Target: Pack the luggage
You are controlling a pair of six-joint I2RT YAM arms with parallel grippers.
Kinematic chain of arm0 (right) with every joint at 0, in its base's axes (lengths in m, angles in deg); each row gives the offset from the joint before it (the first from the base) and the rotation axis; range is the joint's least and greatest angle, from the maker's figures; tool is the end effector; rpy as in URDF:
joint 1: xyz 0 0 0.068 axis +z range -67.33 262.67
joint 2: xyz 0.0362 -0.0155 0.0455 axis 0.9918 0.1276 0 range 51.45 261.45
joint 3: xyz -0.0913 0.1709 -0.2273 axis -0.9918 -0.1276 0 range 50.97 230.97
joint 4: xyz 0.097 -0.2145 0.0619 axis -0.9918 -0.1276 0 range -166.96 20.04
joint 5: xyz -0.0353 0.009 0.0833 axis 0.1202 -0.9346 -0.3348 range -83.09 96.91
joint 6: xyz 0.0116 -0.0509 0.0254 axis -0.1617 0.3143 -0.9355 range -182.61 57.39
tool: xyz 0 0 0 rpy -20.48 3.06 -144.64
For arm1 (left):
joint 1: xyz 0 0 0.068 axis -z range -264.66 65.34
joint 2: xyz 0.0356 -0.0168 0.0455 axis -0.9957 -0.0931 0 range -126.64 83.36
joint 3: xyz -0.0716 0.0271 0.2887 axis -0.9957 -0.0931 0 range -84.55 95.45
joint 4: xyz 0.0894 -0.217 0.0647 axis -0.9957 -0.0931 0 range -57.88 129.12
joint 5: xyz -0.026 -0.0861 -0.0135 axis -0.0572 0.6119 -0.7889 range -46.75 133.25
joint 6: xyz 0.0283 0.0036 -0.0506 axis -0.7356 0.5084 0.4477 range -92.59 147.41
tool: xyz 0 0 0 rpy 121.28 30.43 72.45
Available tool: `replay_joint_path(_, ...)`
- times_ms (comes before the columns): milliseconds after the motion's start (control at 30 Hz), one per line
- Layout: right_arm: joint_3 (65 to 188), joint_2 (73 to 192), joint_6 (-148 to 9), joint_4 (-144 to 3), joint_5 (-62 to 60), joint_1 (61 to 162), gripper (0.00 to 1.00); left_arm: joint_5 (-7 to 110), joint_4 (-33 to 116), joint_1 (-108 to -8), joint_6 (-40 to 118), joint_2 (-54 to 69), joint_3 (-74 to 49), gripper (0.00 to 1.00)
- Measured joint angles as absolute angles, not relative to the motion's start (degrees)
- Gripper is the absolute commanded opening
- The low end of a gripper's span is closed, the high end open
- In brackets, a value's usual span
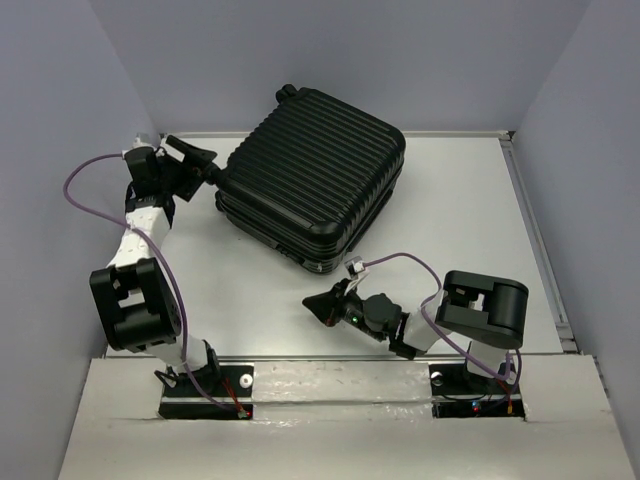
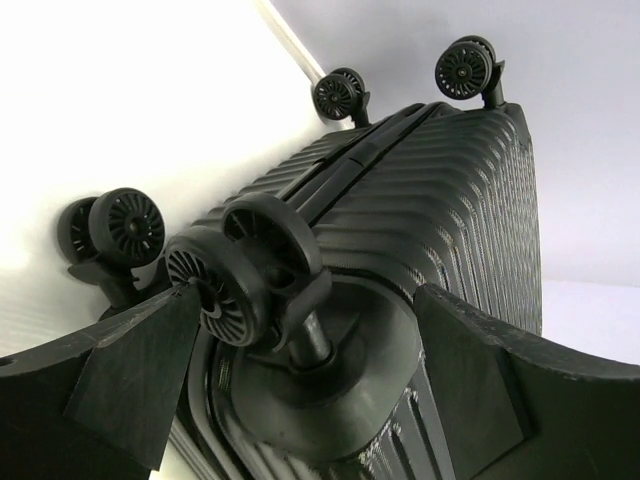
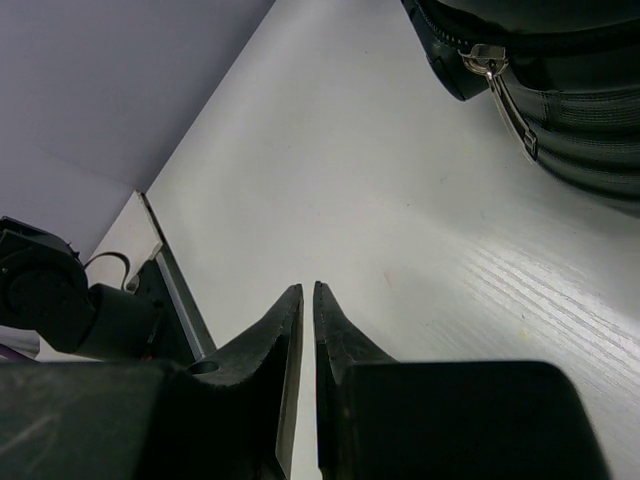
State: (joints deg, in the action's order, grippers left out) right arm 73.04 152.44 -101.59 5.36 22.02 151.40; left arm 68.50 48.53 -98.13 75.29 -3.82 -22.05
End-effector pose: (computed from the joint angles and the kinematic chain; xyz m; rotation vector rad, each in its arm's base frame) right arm 0.1158 0.2679 0.1818 -0.2406 1.7621 1.2003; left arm 0.3383 0.0628 0.3348 -0.6765 1.7657 -0.8199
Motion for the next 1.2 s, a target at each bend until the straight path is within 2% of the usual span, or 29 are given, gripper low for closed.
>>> replay_joint_path(400,73.1,152.4,-101.6,5.4,21.8,151.4,0.15,68.5,48.4,-96.6,76.8,-10.1,-18.7,0.95)
replay_joint_path(600,73.1,152.4,-101.6,5.4,21.8,151.4,0.15,68.5,49.6,-96.3,77.8,-10.5,-18.5,0.84)
replay_joint_path(800,73.1,152.4,-101.6,5.4,21.8,151.4,0.15,68.5,50.9,-96.3,78.9,-11.8,-18.0,0.81)
replay_joint_path(967,73.0,152.4,-101.6,5.4,21.9,151.4,0.15,68.5,51.7,-96.2,79.9,-13.6,-17.4,0.68)
replay_joint_path(1033,73.0,152.4,-101.6,5.4,21.9,151.4,0.15,68.5,52.0,-96.1,80.2,-13.7,-17.4,0.57)
replay_joint_path(1100,73.0,152.4,-101.6,5.4,21.9,151.4,0.15,68.5,52.7,-96.0,80.6,-13.7,-17.4,0.51)
replay_joint_path(1133,73.0,152.4,-101.6,5.4,21.9,151.4,0.15,68.4,53.1,-95.9,81.1,-13.8,-17.4,0.44)
replay_joint_path(1200,72.9,152.4,-101.6,5.4,21.9,151.4,0.15,68.5,53.3,-95.9,81.7,-14.2,-17.4,0.38)
